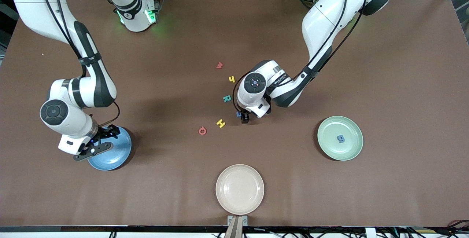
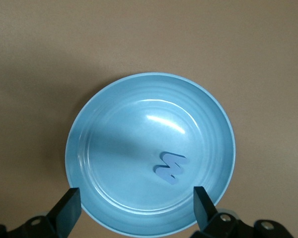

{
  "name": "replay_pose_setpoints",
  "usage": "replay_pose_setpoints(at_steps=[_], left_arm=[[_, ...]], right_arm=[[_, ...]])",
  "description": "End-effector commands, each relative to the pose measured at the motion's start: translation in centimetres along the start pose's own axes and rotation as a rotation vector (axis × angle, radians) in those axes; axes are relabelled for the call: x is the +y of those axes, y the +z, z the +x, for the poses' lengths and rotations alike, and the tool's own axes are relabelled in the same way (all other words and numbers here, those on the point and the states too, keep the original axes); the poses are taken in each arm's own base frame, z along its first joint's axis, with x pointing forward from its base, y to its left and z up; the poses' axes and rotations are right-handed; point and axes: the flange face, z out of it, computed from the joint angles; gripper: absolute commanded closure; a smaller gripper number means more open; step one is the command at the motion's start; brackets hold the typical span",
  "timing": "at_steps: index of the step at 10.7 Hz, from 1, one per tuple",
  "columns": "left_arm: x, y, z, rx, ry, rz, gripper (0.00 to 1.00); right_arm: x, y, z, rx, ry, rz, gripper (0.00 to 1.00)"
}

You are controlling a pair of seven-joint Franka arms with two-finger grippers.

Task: Sort uppercase to blue plate, lowercase to green plate
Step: 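Grasp the blue lowercase m with the left gripper and lift it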

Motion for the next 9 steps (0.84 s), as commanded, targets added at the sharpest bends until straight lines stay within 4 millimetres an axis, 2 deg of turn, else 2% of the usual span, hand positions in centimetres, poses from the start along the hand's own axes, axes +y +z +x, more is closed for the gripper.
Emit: replay_pose_setpoints(at_steps=[1,7,8,9], left_arm=[[0.23,0.28,-0.6,0.002,0.01,0.004,0.13],[0.45,0.86,-0.31,0.006,0.04,0.009,0.45],[0.45,0.86,-0.31,0.006,0.04,0.009,0.55],[0.45,0.86,-0.31,0.006,0.054,0.009,0.73]], right_arm=[[0.12,0.02,0.18,0.004,-0.011,-0.01,0.0],[0.12,0.02,0.18,0.004,-0.011,-0.009,0.0],[0.12,0.02,0.18,0.004,-0.011,-0.01,0.0],[0.12,0.02,0.18,0.004,-0.011,-0.01,0.0]])
